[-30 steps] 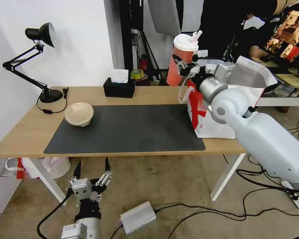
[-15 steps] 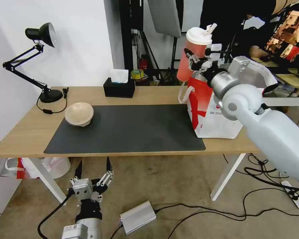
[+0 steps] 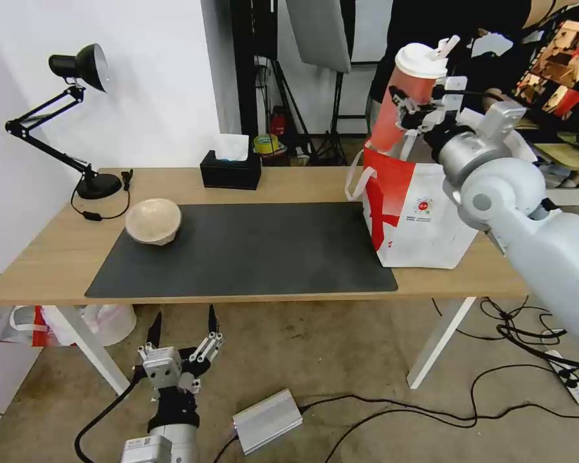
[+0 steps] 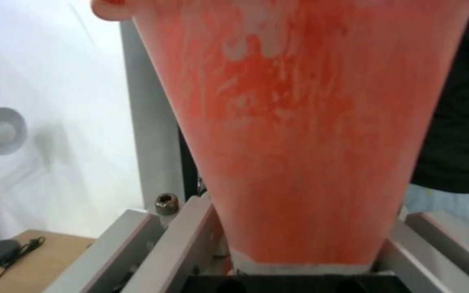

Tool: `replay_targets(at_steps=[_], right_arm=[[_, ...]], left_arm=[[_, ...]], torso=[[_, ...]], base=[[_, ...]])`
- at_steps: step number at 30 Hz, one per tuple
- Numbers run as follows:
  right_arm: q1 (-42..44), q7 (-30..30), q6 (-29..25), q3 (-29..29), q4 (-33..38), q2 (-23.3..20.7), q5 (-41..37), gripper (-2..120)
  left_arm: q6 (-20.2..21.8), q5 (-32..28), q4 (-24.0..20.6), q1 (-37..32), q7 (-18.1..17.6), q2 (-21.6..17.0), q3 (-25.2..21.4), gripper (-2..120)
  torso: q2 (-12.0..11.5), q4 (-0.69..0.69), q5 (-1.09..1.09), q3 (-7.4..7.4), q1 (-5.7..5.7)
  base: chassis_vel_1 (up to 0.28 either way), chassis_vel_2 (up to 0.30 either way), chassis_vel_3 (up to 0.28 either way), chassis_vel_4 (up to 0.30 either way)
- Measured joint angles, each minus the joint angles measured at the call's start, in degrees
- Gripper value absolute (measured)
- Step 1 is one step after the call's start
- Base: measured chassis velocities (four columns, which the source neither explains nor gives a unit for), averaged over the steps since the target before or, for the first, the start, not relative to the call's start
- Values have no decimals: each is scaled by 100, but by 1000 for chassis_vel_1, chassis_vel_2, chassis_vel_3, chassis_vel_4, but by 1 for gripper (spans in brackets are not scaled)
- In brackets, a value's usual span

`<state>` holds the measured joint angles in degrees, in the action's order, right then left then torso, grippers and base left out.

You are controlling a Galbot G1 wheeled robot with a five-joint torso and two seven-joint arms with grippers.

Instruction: Pick up the trash from the table and place it into the takeout bag.

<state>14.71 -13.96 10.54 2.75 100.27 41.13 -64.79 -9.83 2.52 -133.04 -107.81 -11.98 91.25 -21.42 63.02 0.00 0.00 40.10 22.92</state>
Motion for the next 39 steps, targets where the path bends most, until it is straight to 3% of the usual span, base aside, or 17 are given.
replay_targets(at_steps=[14, 39], right_arm=[[63, 141, -33, -244, -516, -76, -26, 12], [147, 379, -154, -168, -1606, 69, 271, 12]], left_arm=[[-11, 7, -11, -19, 0, -2, -11, 95], [-38, 2, -40, -73, -4, -5, -5, 95]], torso=[[0, 0, 1, 1, 0], [0, 0, 0, 0, 0]], base=[[0, 0, 0, 0], [0, 0, 0, 0]])
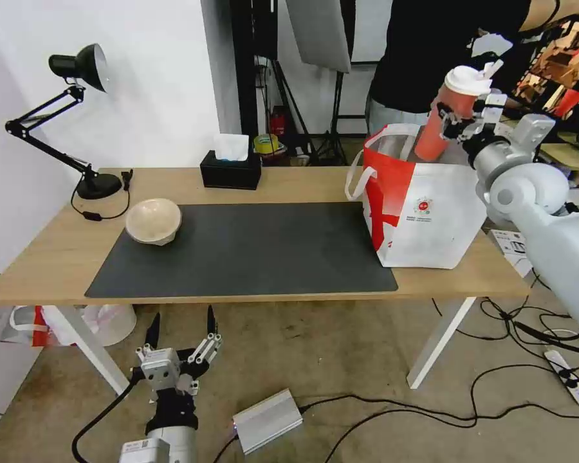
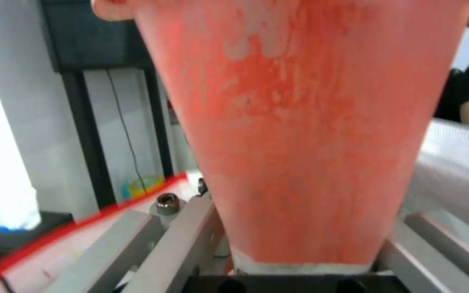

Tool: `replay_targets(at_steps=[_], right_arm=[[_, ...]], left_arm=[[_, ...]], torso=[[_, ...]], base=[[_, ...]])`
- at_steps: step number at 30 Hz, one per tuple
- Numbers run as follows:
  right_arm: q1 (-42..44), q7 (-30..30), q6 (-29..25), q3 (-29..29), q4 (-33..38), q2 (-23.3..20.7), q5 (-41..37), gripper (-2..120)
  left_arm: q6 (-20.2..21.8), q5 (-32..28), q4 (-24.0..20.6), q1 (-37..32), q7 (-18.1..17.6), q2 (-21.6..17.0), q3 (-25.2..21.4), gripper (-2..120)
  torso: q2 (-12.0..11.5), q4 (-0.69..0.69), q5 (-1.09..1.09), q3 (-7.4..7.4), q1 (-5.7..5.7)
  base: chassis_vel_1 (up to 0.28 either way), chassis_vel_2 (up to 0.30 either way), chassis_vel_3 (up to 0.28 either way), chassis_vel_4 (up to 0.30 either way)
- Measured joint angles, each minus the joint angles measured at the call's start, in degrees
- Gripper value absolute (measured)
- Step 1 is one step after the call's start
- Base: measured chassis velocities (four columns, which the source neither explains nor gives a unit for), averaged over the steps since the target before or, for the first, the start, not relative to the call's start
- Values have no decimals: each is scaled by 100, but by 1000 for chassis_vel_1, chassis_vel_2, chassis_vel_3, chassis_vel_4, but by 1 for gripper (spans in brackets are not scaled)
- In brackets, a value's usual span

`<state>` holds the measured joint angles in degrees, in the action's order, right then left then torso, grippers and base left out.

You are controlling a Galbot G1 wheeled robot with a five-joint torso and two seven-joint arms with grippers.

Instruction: Pick up the trash from the table and place it into the takeout bag.

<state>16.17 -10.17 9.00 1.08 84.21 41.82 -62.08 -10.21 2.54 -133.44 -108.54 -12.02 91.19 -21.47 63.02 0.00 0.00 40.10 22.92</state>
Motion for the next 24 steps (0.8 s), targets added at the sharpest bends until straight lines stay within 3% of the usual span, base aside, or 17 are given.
replay_targets(at_steps=[10, 20, 24], right_arm=[[-12, 0, -12, 203, -635, 279, 194, 12], [60, 1, -6, 206, -612, 308, 221, 12], [126, 13, 67, 198, -432, 262, 208, 22]], left_arm=[[-28, 19, -54, -68, -2, 1, 3, 95], [-46, 37, -80, -96, -2, 1, 1, 95], [-52, 42, -80, -95, -2, 3, 9, 95]], torso=[[0, 1, 0, 0, 0], [0, 0, 0, 0, 0], [0, 0, 0, 0, 0]], base=[[0, 0, 0, 0], [0, 0, 0, 0], [0, 0, 0, 0]])
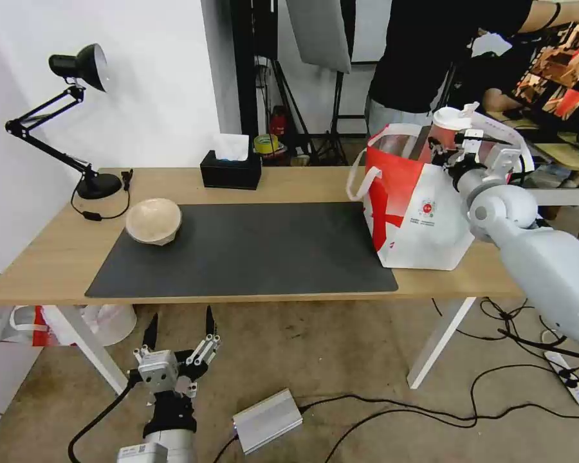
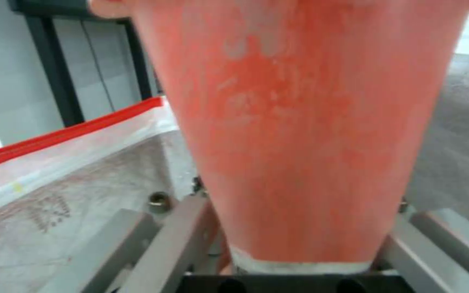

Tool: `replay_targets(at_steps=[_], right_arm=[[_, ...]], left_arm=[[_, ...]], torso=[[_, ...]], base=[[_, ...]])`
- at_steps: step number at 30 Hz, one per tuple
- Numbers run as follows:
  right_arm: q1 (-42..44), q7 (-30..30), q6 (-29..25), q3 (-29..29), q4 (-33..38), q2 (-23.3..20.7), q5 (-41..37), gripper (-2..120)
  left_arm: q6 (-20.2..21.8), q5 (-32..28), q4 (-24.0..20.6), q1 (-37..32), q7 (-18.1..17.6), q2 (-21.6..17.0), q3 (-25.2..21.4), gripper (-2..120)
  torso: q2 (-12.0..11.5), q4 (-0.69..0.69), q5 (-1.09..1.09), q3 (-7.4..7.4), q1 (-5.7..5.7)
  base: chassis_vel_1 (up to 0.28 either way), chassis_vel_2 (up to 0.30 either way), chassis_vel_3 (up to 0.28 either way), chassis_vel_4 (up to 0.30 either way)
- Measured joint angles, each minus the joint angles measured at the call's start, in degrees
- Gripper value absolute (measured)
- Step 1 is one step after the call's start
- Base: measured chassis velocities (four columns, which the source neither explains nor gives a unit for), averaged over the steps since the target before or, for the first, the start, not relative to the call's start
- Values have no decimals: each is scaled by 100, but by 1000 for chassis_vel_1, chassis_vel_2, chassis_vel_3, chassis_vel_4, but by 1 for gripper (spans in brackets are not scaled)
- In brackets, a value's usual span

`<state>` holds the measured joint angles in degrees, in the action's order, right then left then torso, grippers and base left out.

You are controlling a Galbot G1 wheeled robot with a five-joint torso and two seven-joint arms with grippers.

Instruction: Pick up the trash from the table and place it into the takeout bag.

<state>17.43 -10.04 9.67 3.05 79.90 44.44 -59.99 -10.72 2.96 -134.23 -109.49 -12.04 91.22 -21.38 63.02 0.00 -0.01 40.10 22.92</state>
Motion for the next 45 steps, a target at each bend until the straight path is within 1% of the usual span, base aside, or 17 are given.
replay_targets(at_steps=[3, 4, 5, 7, 9, 10, 12, 13, 14, 15, 16, 18, 19, 20, 24, 41, 45], right_arm=[[61, 3, 20, -17, 125, -26, -14, 34], [96, 2, 36, -30, 198, -34, -17, 40], [96, 2, 36, -30, 198, -34, -17, 40], [139, -1, 49, -37, 286, -37, -18, 47], [165, -13, 59, -45, 354, -30, -16, 57], [165, -13, 59, -45, 354, -30, -16, 57], [168, -20, 75, -51, 392, -26, -16, 67], [168, -20, 81, -51, 399, -29, -16, 69], [168, -20, 91, -51, 410, -38, -17, 74], [168, -20, 91, -51, 410, -38, -17, 74], [159, -19, 101, -50, 421, -55, -20, 81], [141, -18, 105, -46, 423, -72, -27, 88], [116, -19, 109, -40, 423, -86, -37, 93], [116, -19, 109, -40, 423, -86, -37, 93], [72, -15, 126, -27, 422, -135, -60, 100], [58, -5, 137, -28, 545, -268, -80, 100], [115, -50, -17, -95, 688, -301, -99, 100]], left_arm=[[-2, 1, -3, 1, -1, 1, -8, 95], [-2, 0, -17, 2, -2, 0, -19, 95], [-2, 0, -17, 2, -2, 0, -19, 95], [-3, -7, -27, 7, -2, 0, -31, 95], [-3, -13, -31, 12, -3, 0, -49, 95], [-3, -13, -31, 12, -3, 0, -49, 95], [-2, -16, -59, 9, -3, 0, -57, 95], [1, -17, -64, 8, -3, 0, -60, 95], [4, -18, -69, 9, -3, -1, -69, 95], [4, -18, -69, 9, -3, -1, -69, 95], [7, -19, -71, 7, -3, -1, -70, 95], [9, -19, -72, 4, -3, -1, -70, 95], [10, -19, -72, 3, -3, -1, -67, 95], [10, -19, -72, 3, -3, -1, -67, 95], [17, -18, -72, 12, -3, 0, -62, 95], [27, -19, -72, 10, -3, -1, -59, 95], [31, -27, -72, 22, -5, -1, -71, 95]], torso=[[0, 0, 0, 0, 0], [0, 0, 0, 0, 0], [0, 0, 0, 0, 0], [0, 0, 0, 0, 0], [0, 0, 0, 0, 0], [0, 0, 0, 0, 0], [0, 0, 0, 0, 0], [0, 0, 0, 0, 0], [0, 0, 0, 0, 0], [0, 0, 0, 0, 0], [0, 0, 0, 0, 0], [0, 0, 0, 0, 0], [0, 0, 0, 0, 0], [0, 0, 0, 0, 0], [0, 0, 0, 0, 0], [0, 0, 1, 0, 0], [0, 0, 0, 0, 0]], base=[[0, 0, 0, 0], [0, 0, 0, 0], [0, 0, 0, 0], [0, 0, 0, 0], [0, 0, 0, 0], [0, 0, 0, 0], [0, 0, 0, 0], [0, 0, 0, 0], [0, 0, 0, 0], [0, 0, 0, 0], [0, 0, 0, 0], [0, 0, 0, 0], [0, 0, 0, 0], [0, 0, 0, 0], [0, 0, 0, 0], [0, 0, 0, 0], [0, 0, 0, 0]])
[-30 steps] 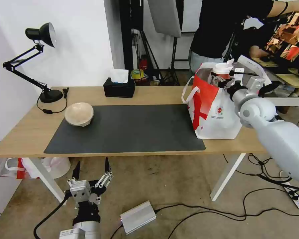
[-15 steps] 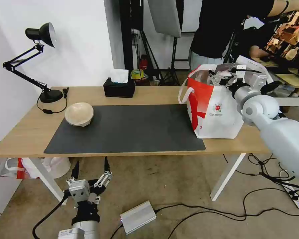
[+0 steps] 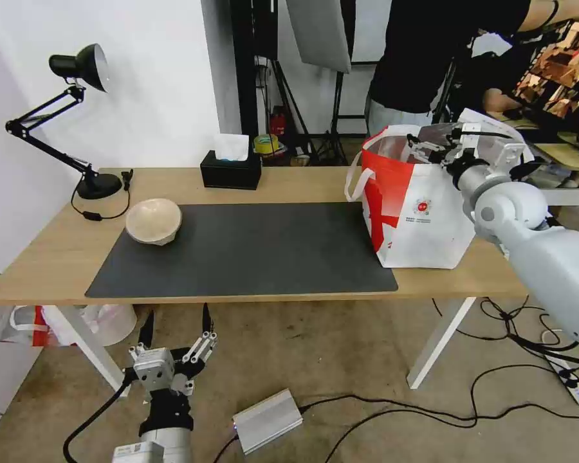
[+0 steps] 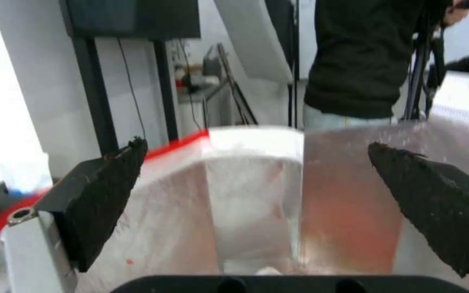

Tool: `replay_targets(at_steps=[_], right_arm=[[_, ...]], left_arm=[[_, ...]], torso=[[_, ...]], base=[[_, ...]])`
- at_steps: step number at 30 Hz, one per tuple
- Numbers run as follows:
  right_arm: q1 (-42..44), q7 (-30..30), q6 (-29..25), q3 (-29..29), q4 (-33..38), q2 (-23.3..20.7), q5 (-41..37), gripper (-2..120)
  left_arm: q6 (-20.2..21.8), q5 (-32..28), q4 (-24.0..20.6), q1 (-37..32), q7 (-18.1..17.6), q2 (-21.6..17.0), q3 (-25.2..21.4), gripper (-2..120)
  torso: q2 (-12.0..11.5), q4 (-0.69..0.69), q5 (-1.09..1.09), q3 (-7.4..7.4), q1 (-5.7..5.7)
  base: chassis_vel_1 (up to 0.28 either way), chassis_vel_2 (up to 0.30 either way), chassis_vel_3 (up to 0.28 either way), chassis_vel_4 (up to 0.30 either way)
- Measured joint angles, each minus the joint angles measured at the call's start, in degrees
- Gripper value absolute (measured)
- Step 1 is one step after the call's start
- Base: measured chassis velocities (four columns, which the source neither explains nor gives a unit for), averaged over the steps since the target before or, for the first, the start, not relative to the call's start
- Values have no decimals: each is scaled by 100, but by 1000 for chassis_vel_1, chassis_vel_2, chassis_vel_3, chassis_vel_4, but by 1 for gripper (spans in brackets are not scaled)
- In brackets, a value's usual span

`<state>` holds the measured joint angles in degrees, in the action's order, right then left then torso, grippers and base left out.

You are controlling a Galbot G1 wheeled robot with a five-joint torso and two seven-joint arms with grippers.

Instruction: Pick up the trash from the table and place it into the takeout bag.

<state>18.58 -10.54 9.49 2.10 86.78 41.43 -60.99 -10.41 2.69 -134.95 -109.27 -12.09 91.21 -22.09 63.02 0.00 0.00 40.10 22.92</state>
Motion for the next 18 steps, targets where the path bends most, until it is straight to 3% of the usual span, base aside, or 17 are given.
replay_targets(at_steps=[4, 10, 18], right_arm=[[224, -154, -659, -106, 315, -23, 38, 100], [536, -370, -1145, -339, 872, -50, 90, 100], [1450, -958, -1706, -774, 2282, -207, 362, 100]], left_arm=[[2, 3, 22, 2, -1, 0, 30, 95], [2, 4, 17, -2, -2, 0, 20, 95], [3, 22, 0, -20, -2, 2, 25, 95]], torso=[[0, 0, 0, 0, 0], [0, 1, 0, 0, 0], [0, 0, 0, 0, -1]], base=[[0, 0, 0, 0], [0, 0, 0, 0], [0, 0, 0, 0]])
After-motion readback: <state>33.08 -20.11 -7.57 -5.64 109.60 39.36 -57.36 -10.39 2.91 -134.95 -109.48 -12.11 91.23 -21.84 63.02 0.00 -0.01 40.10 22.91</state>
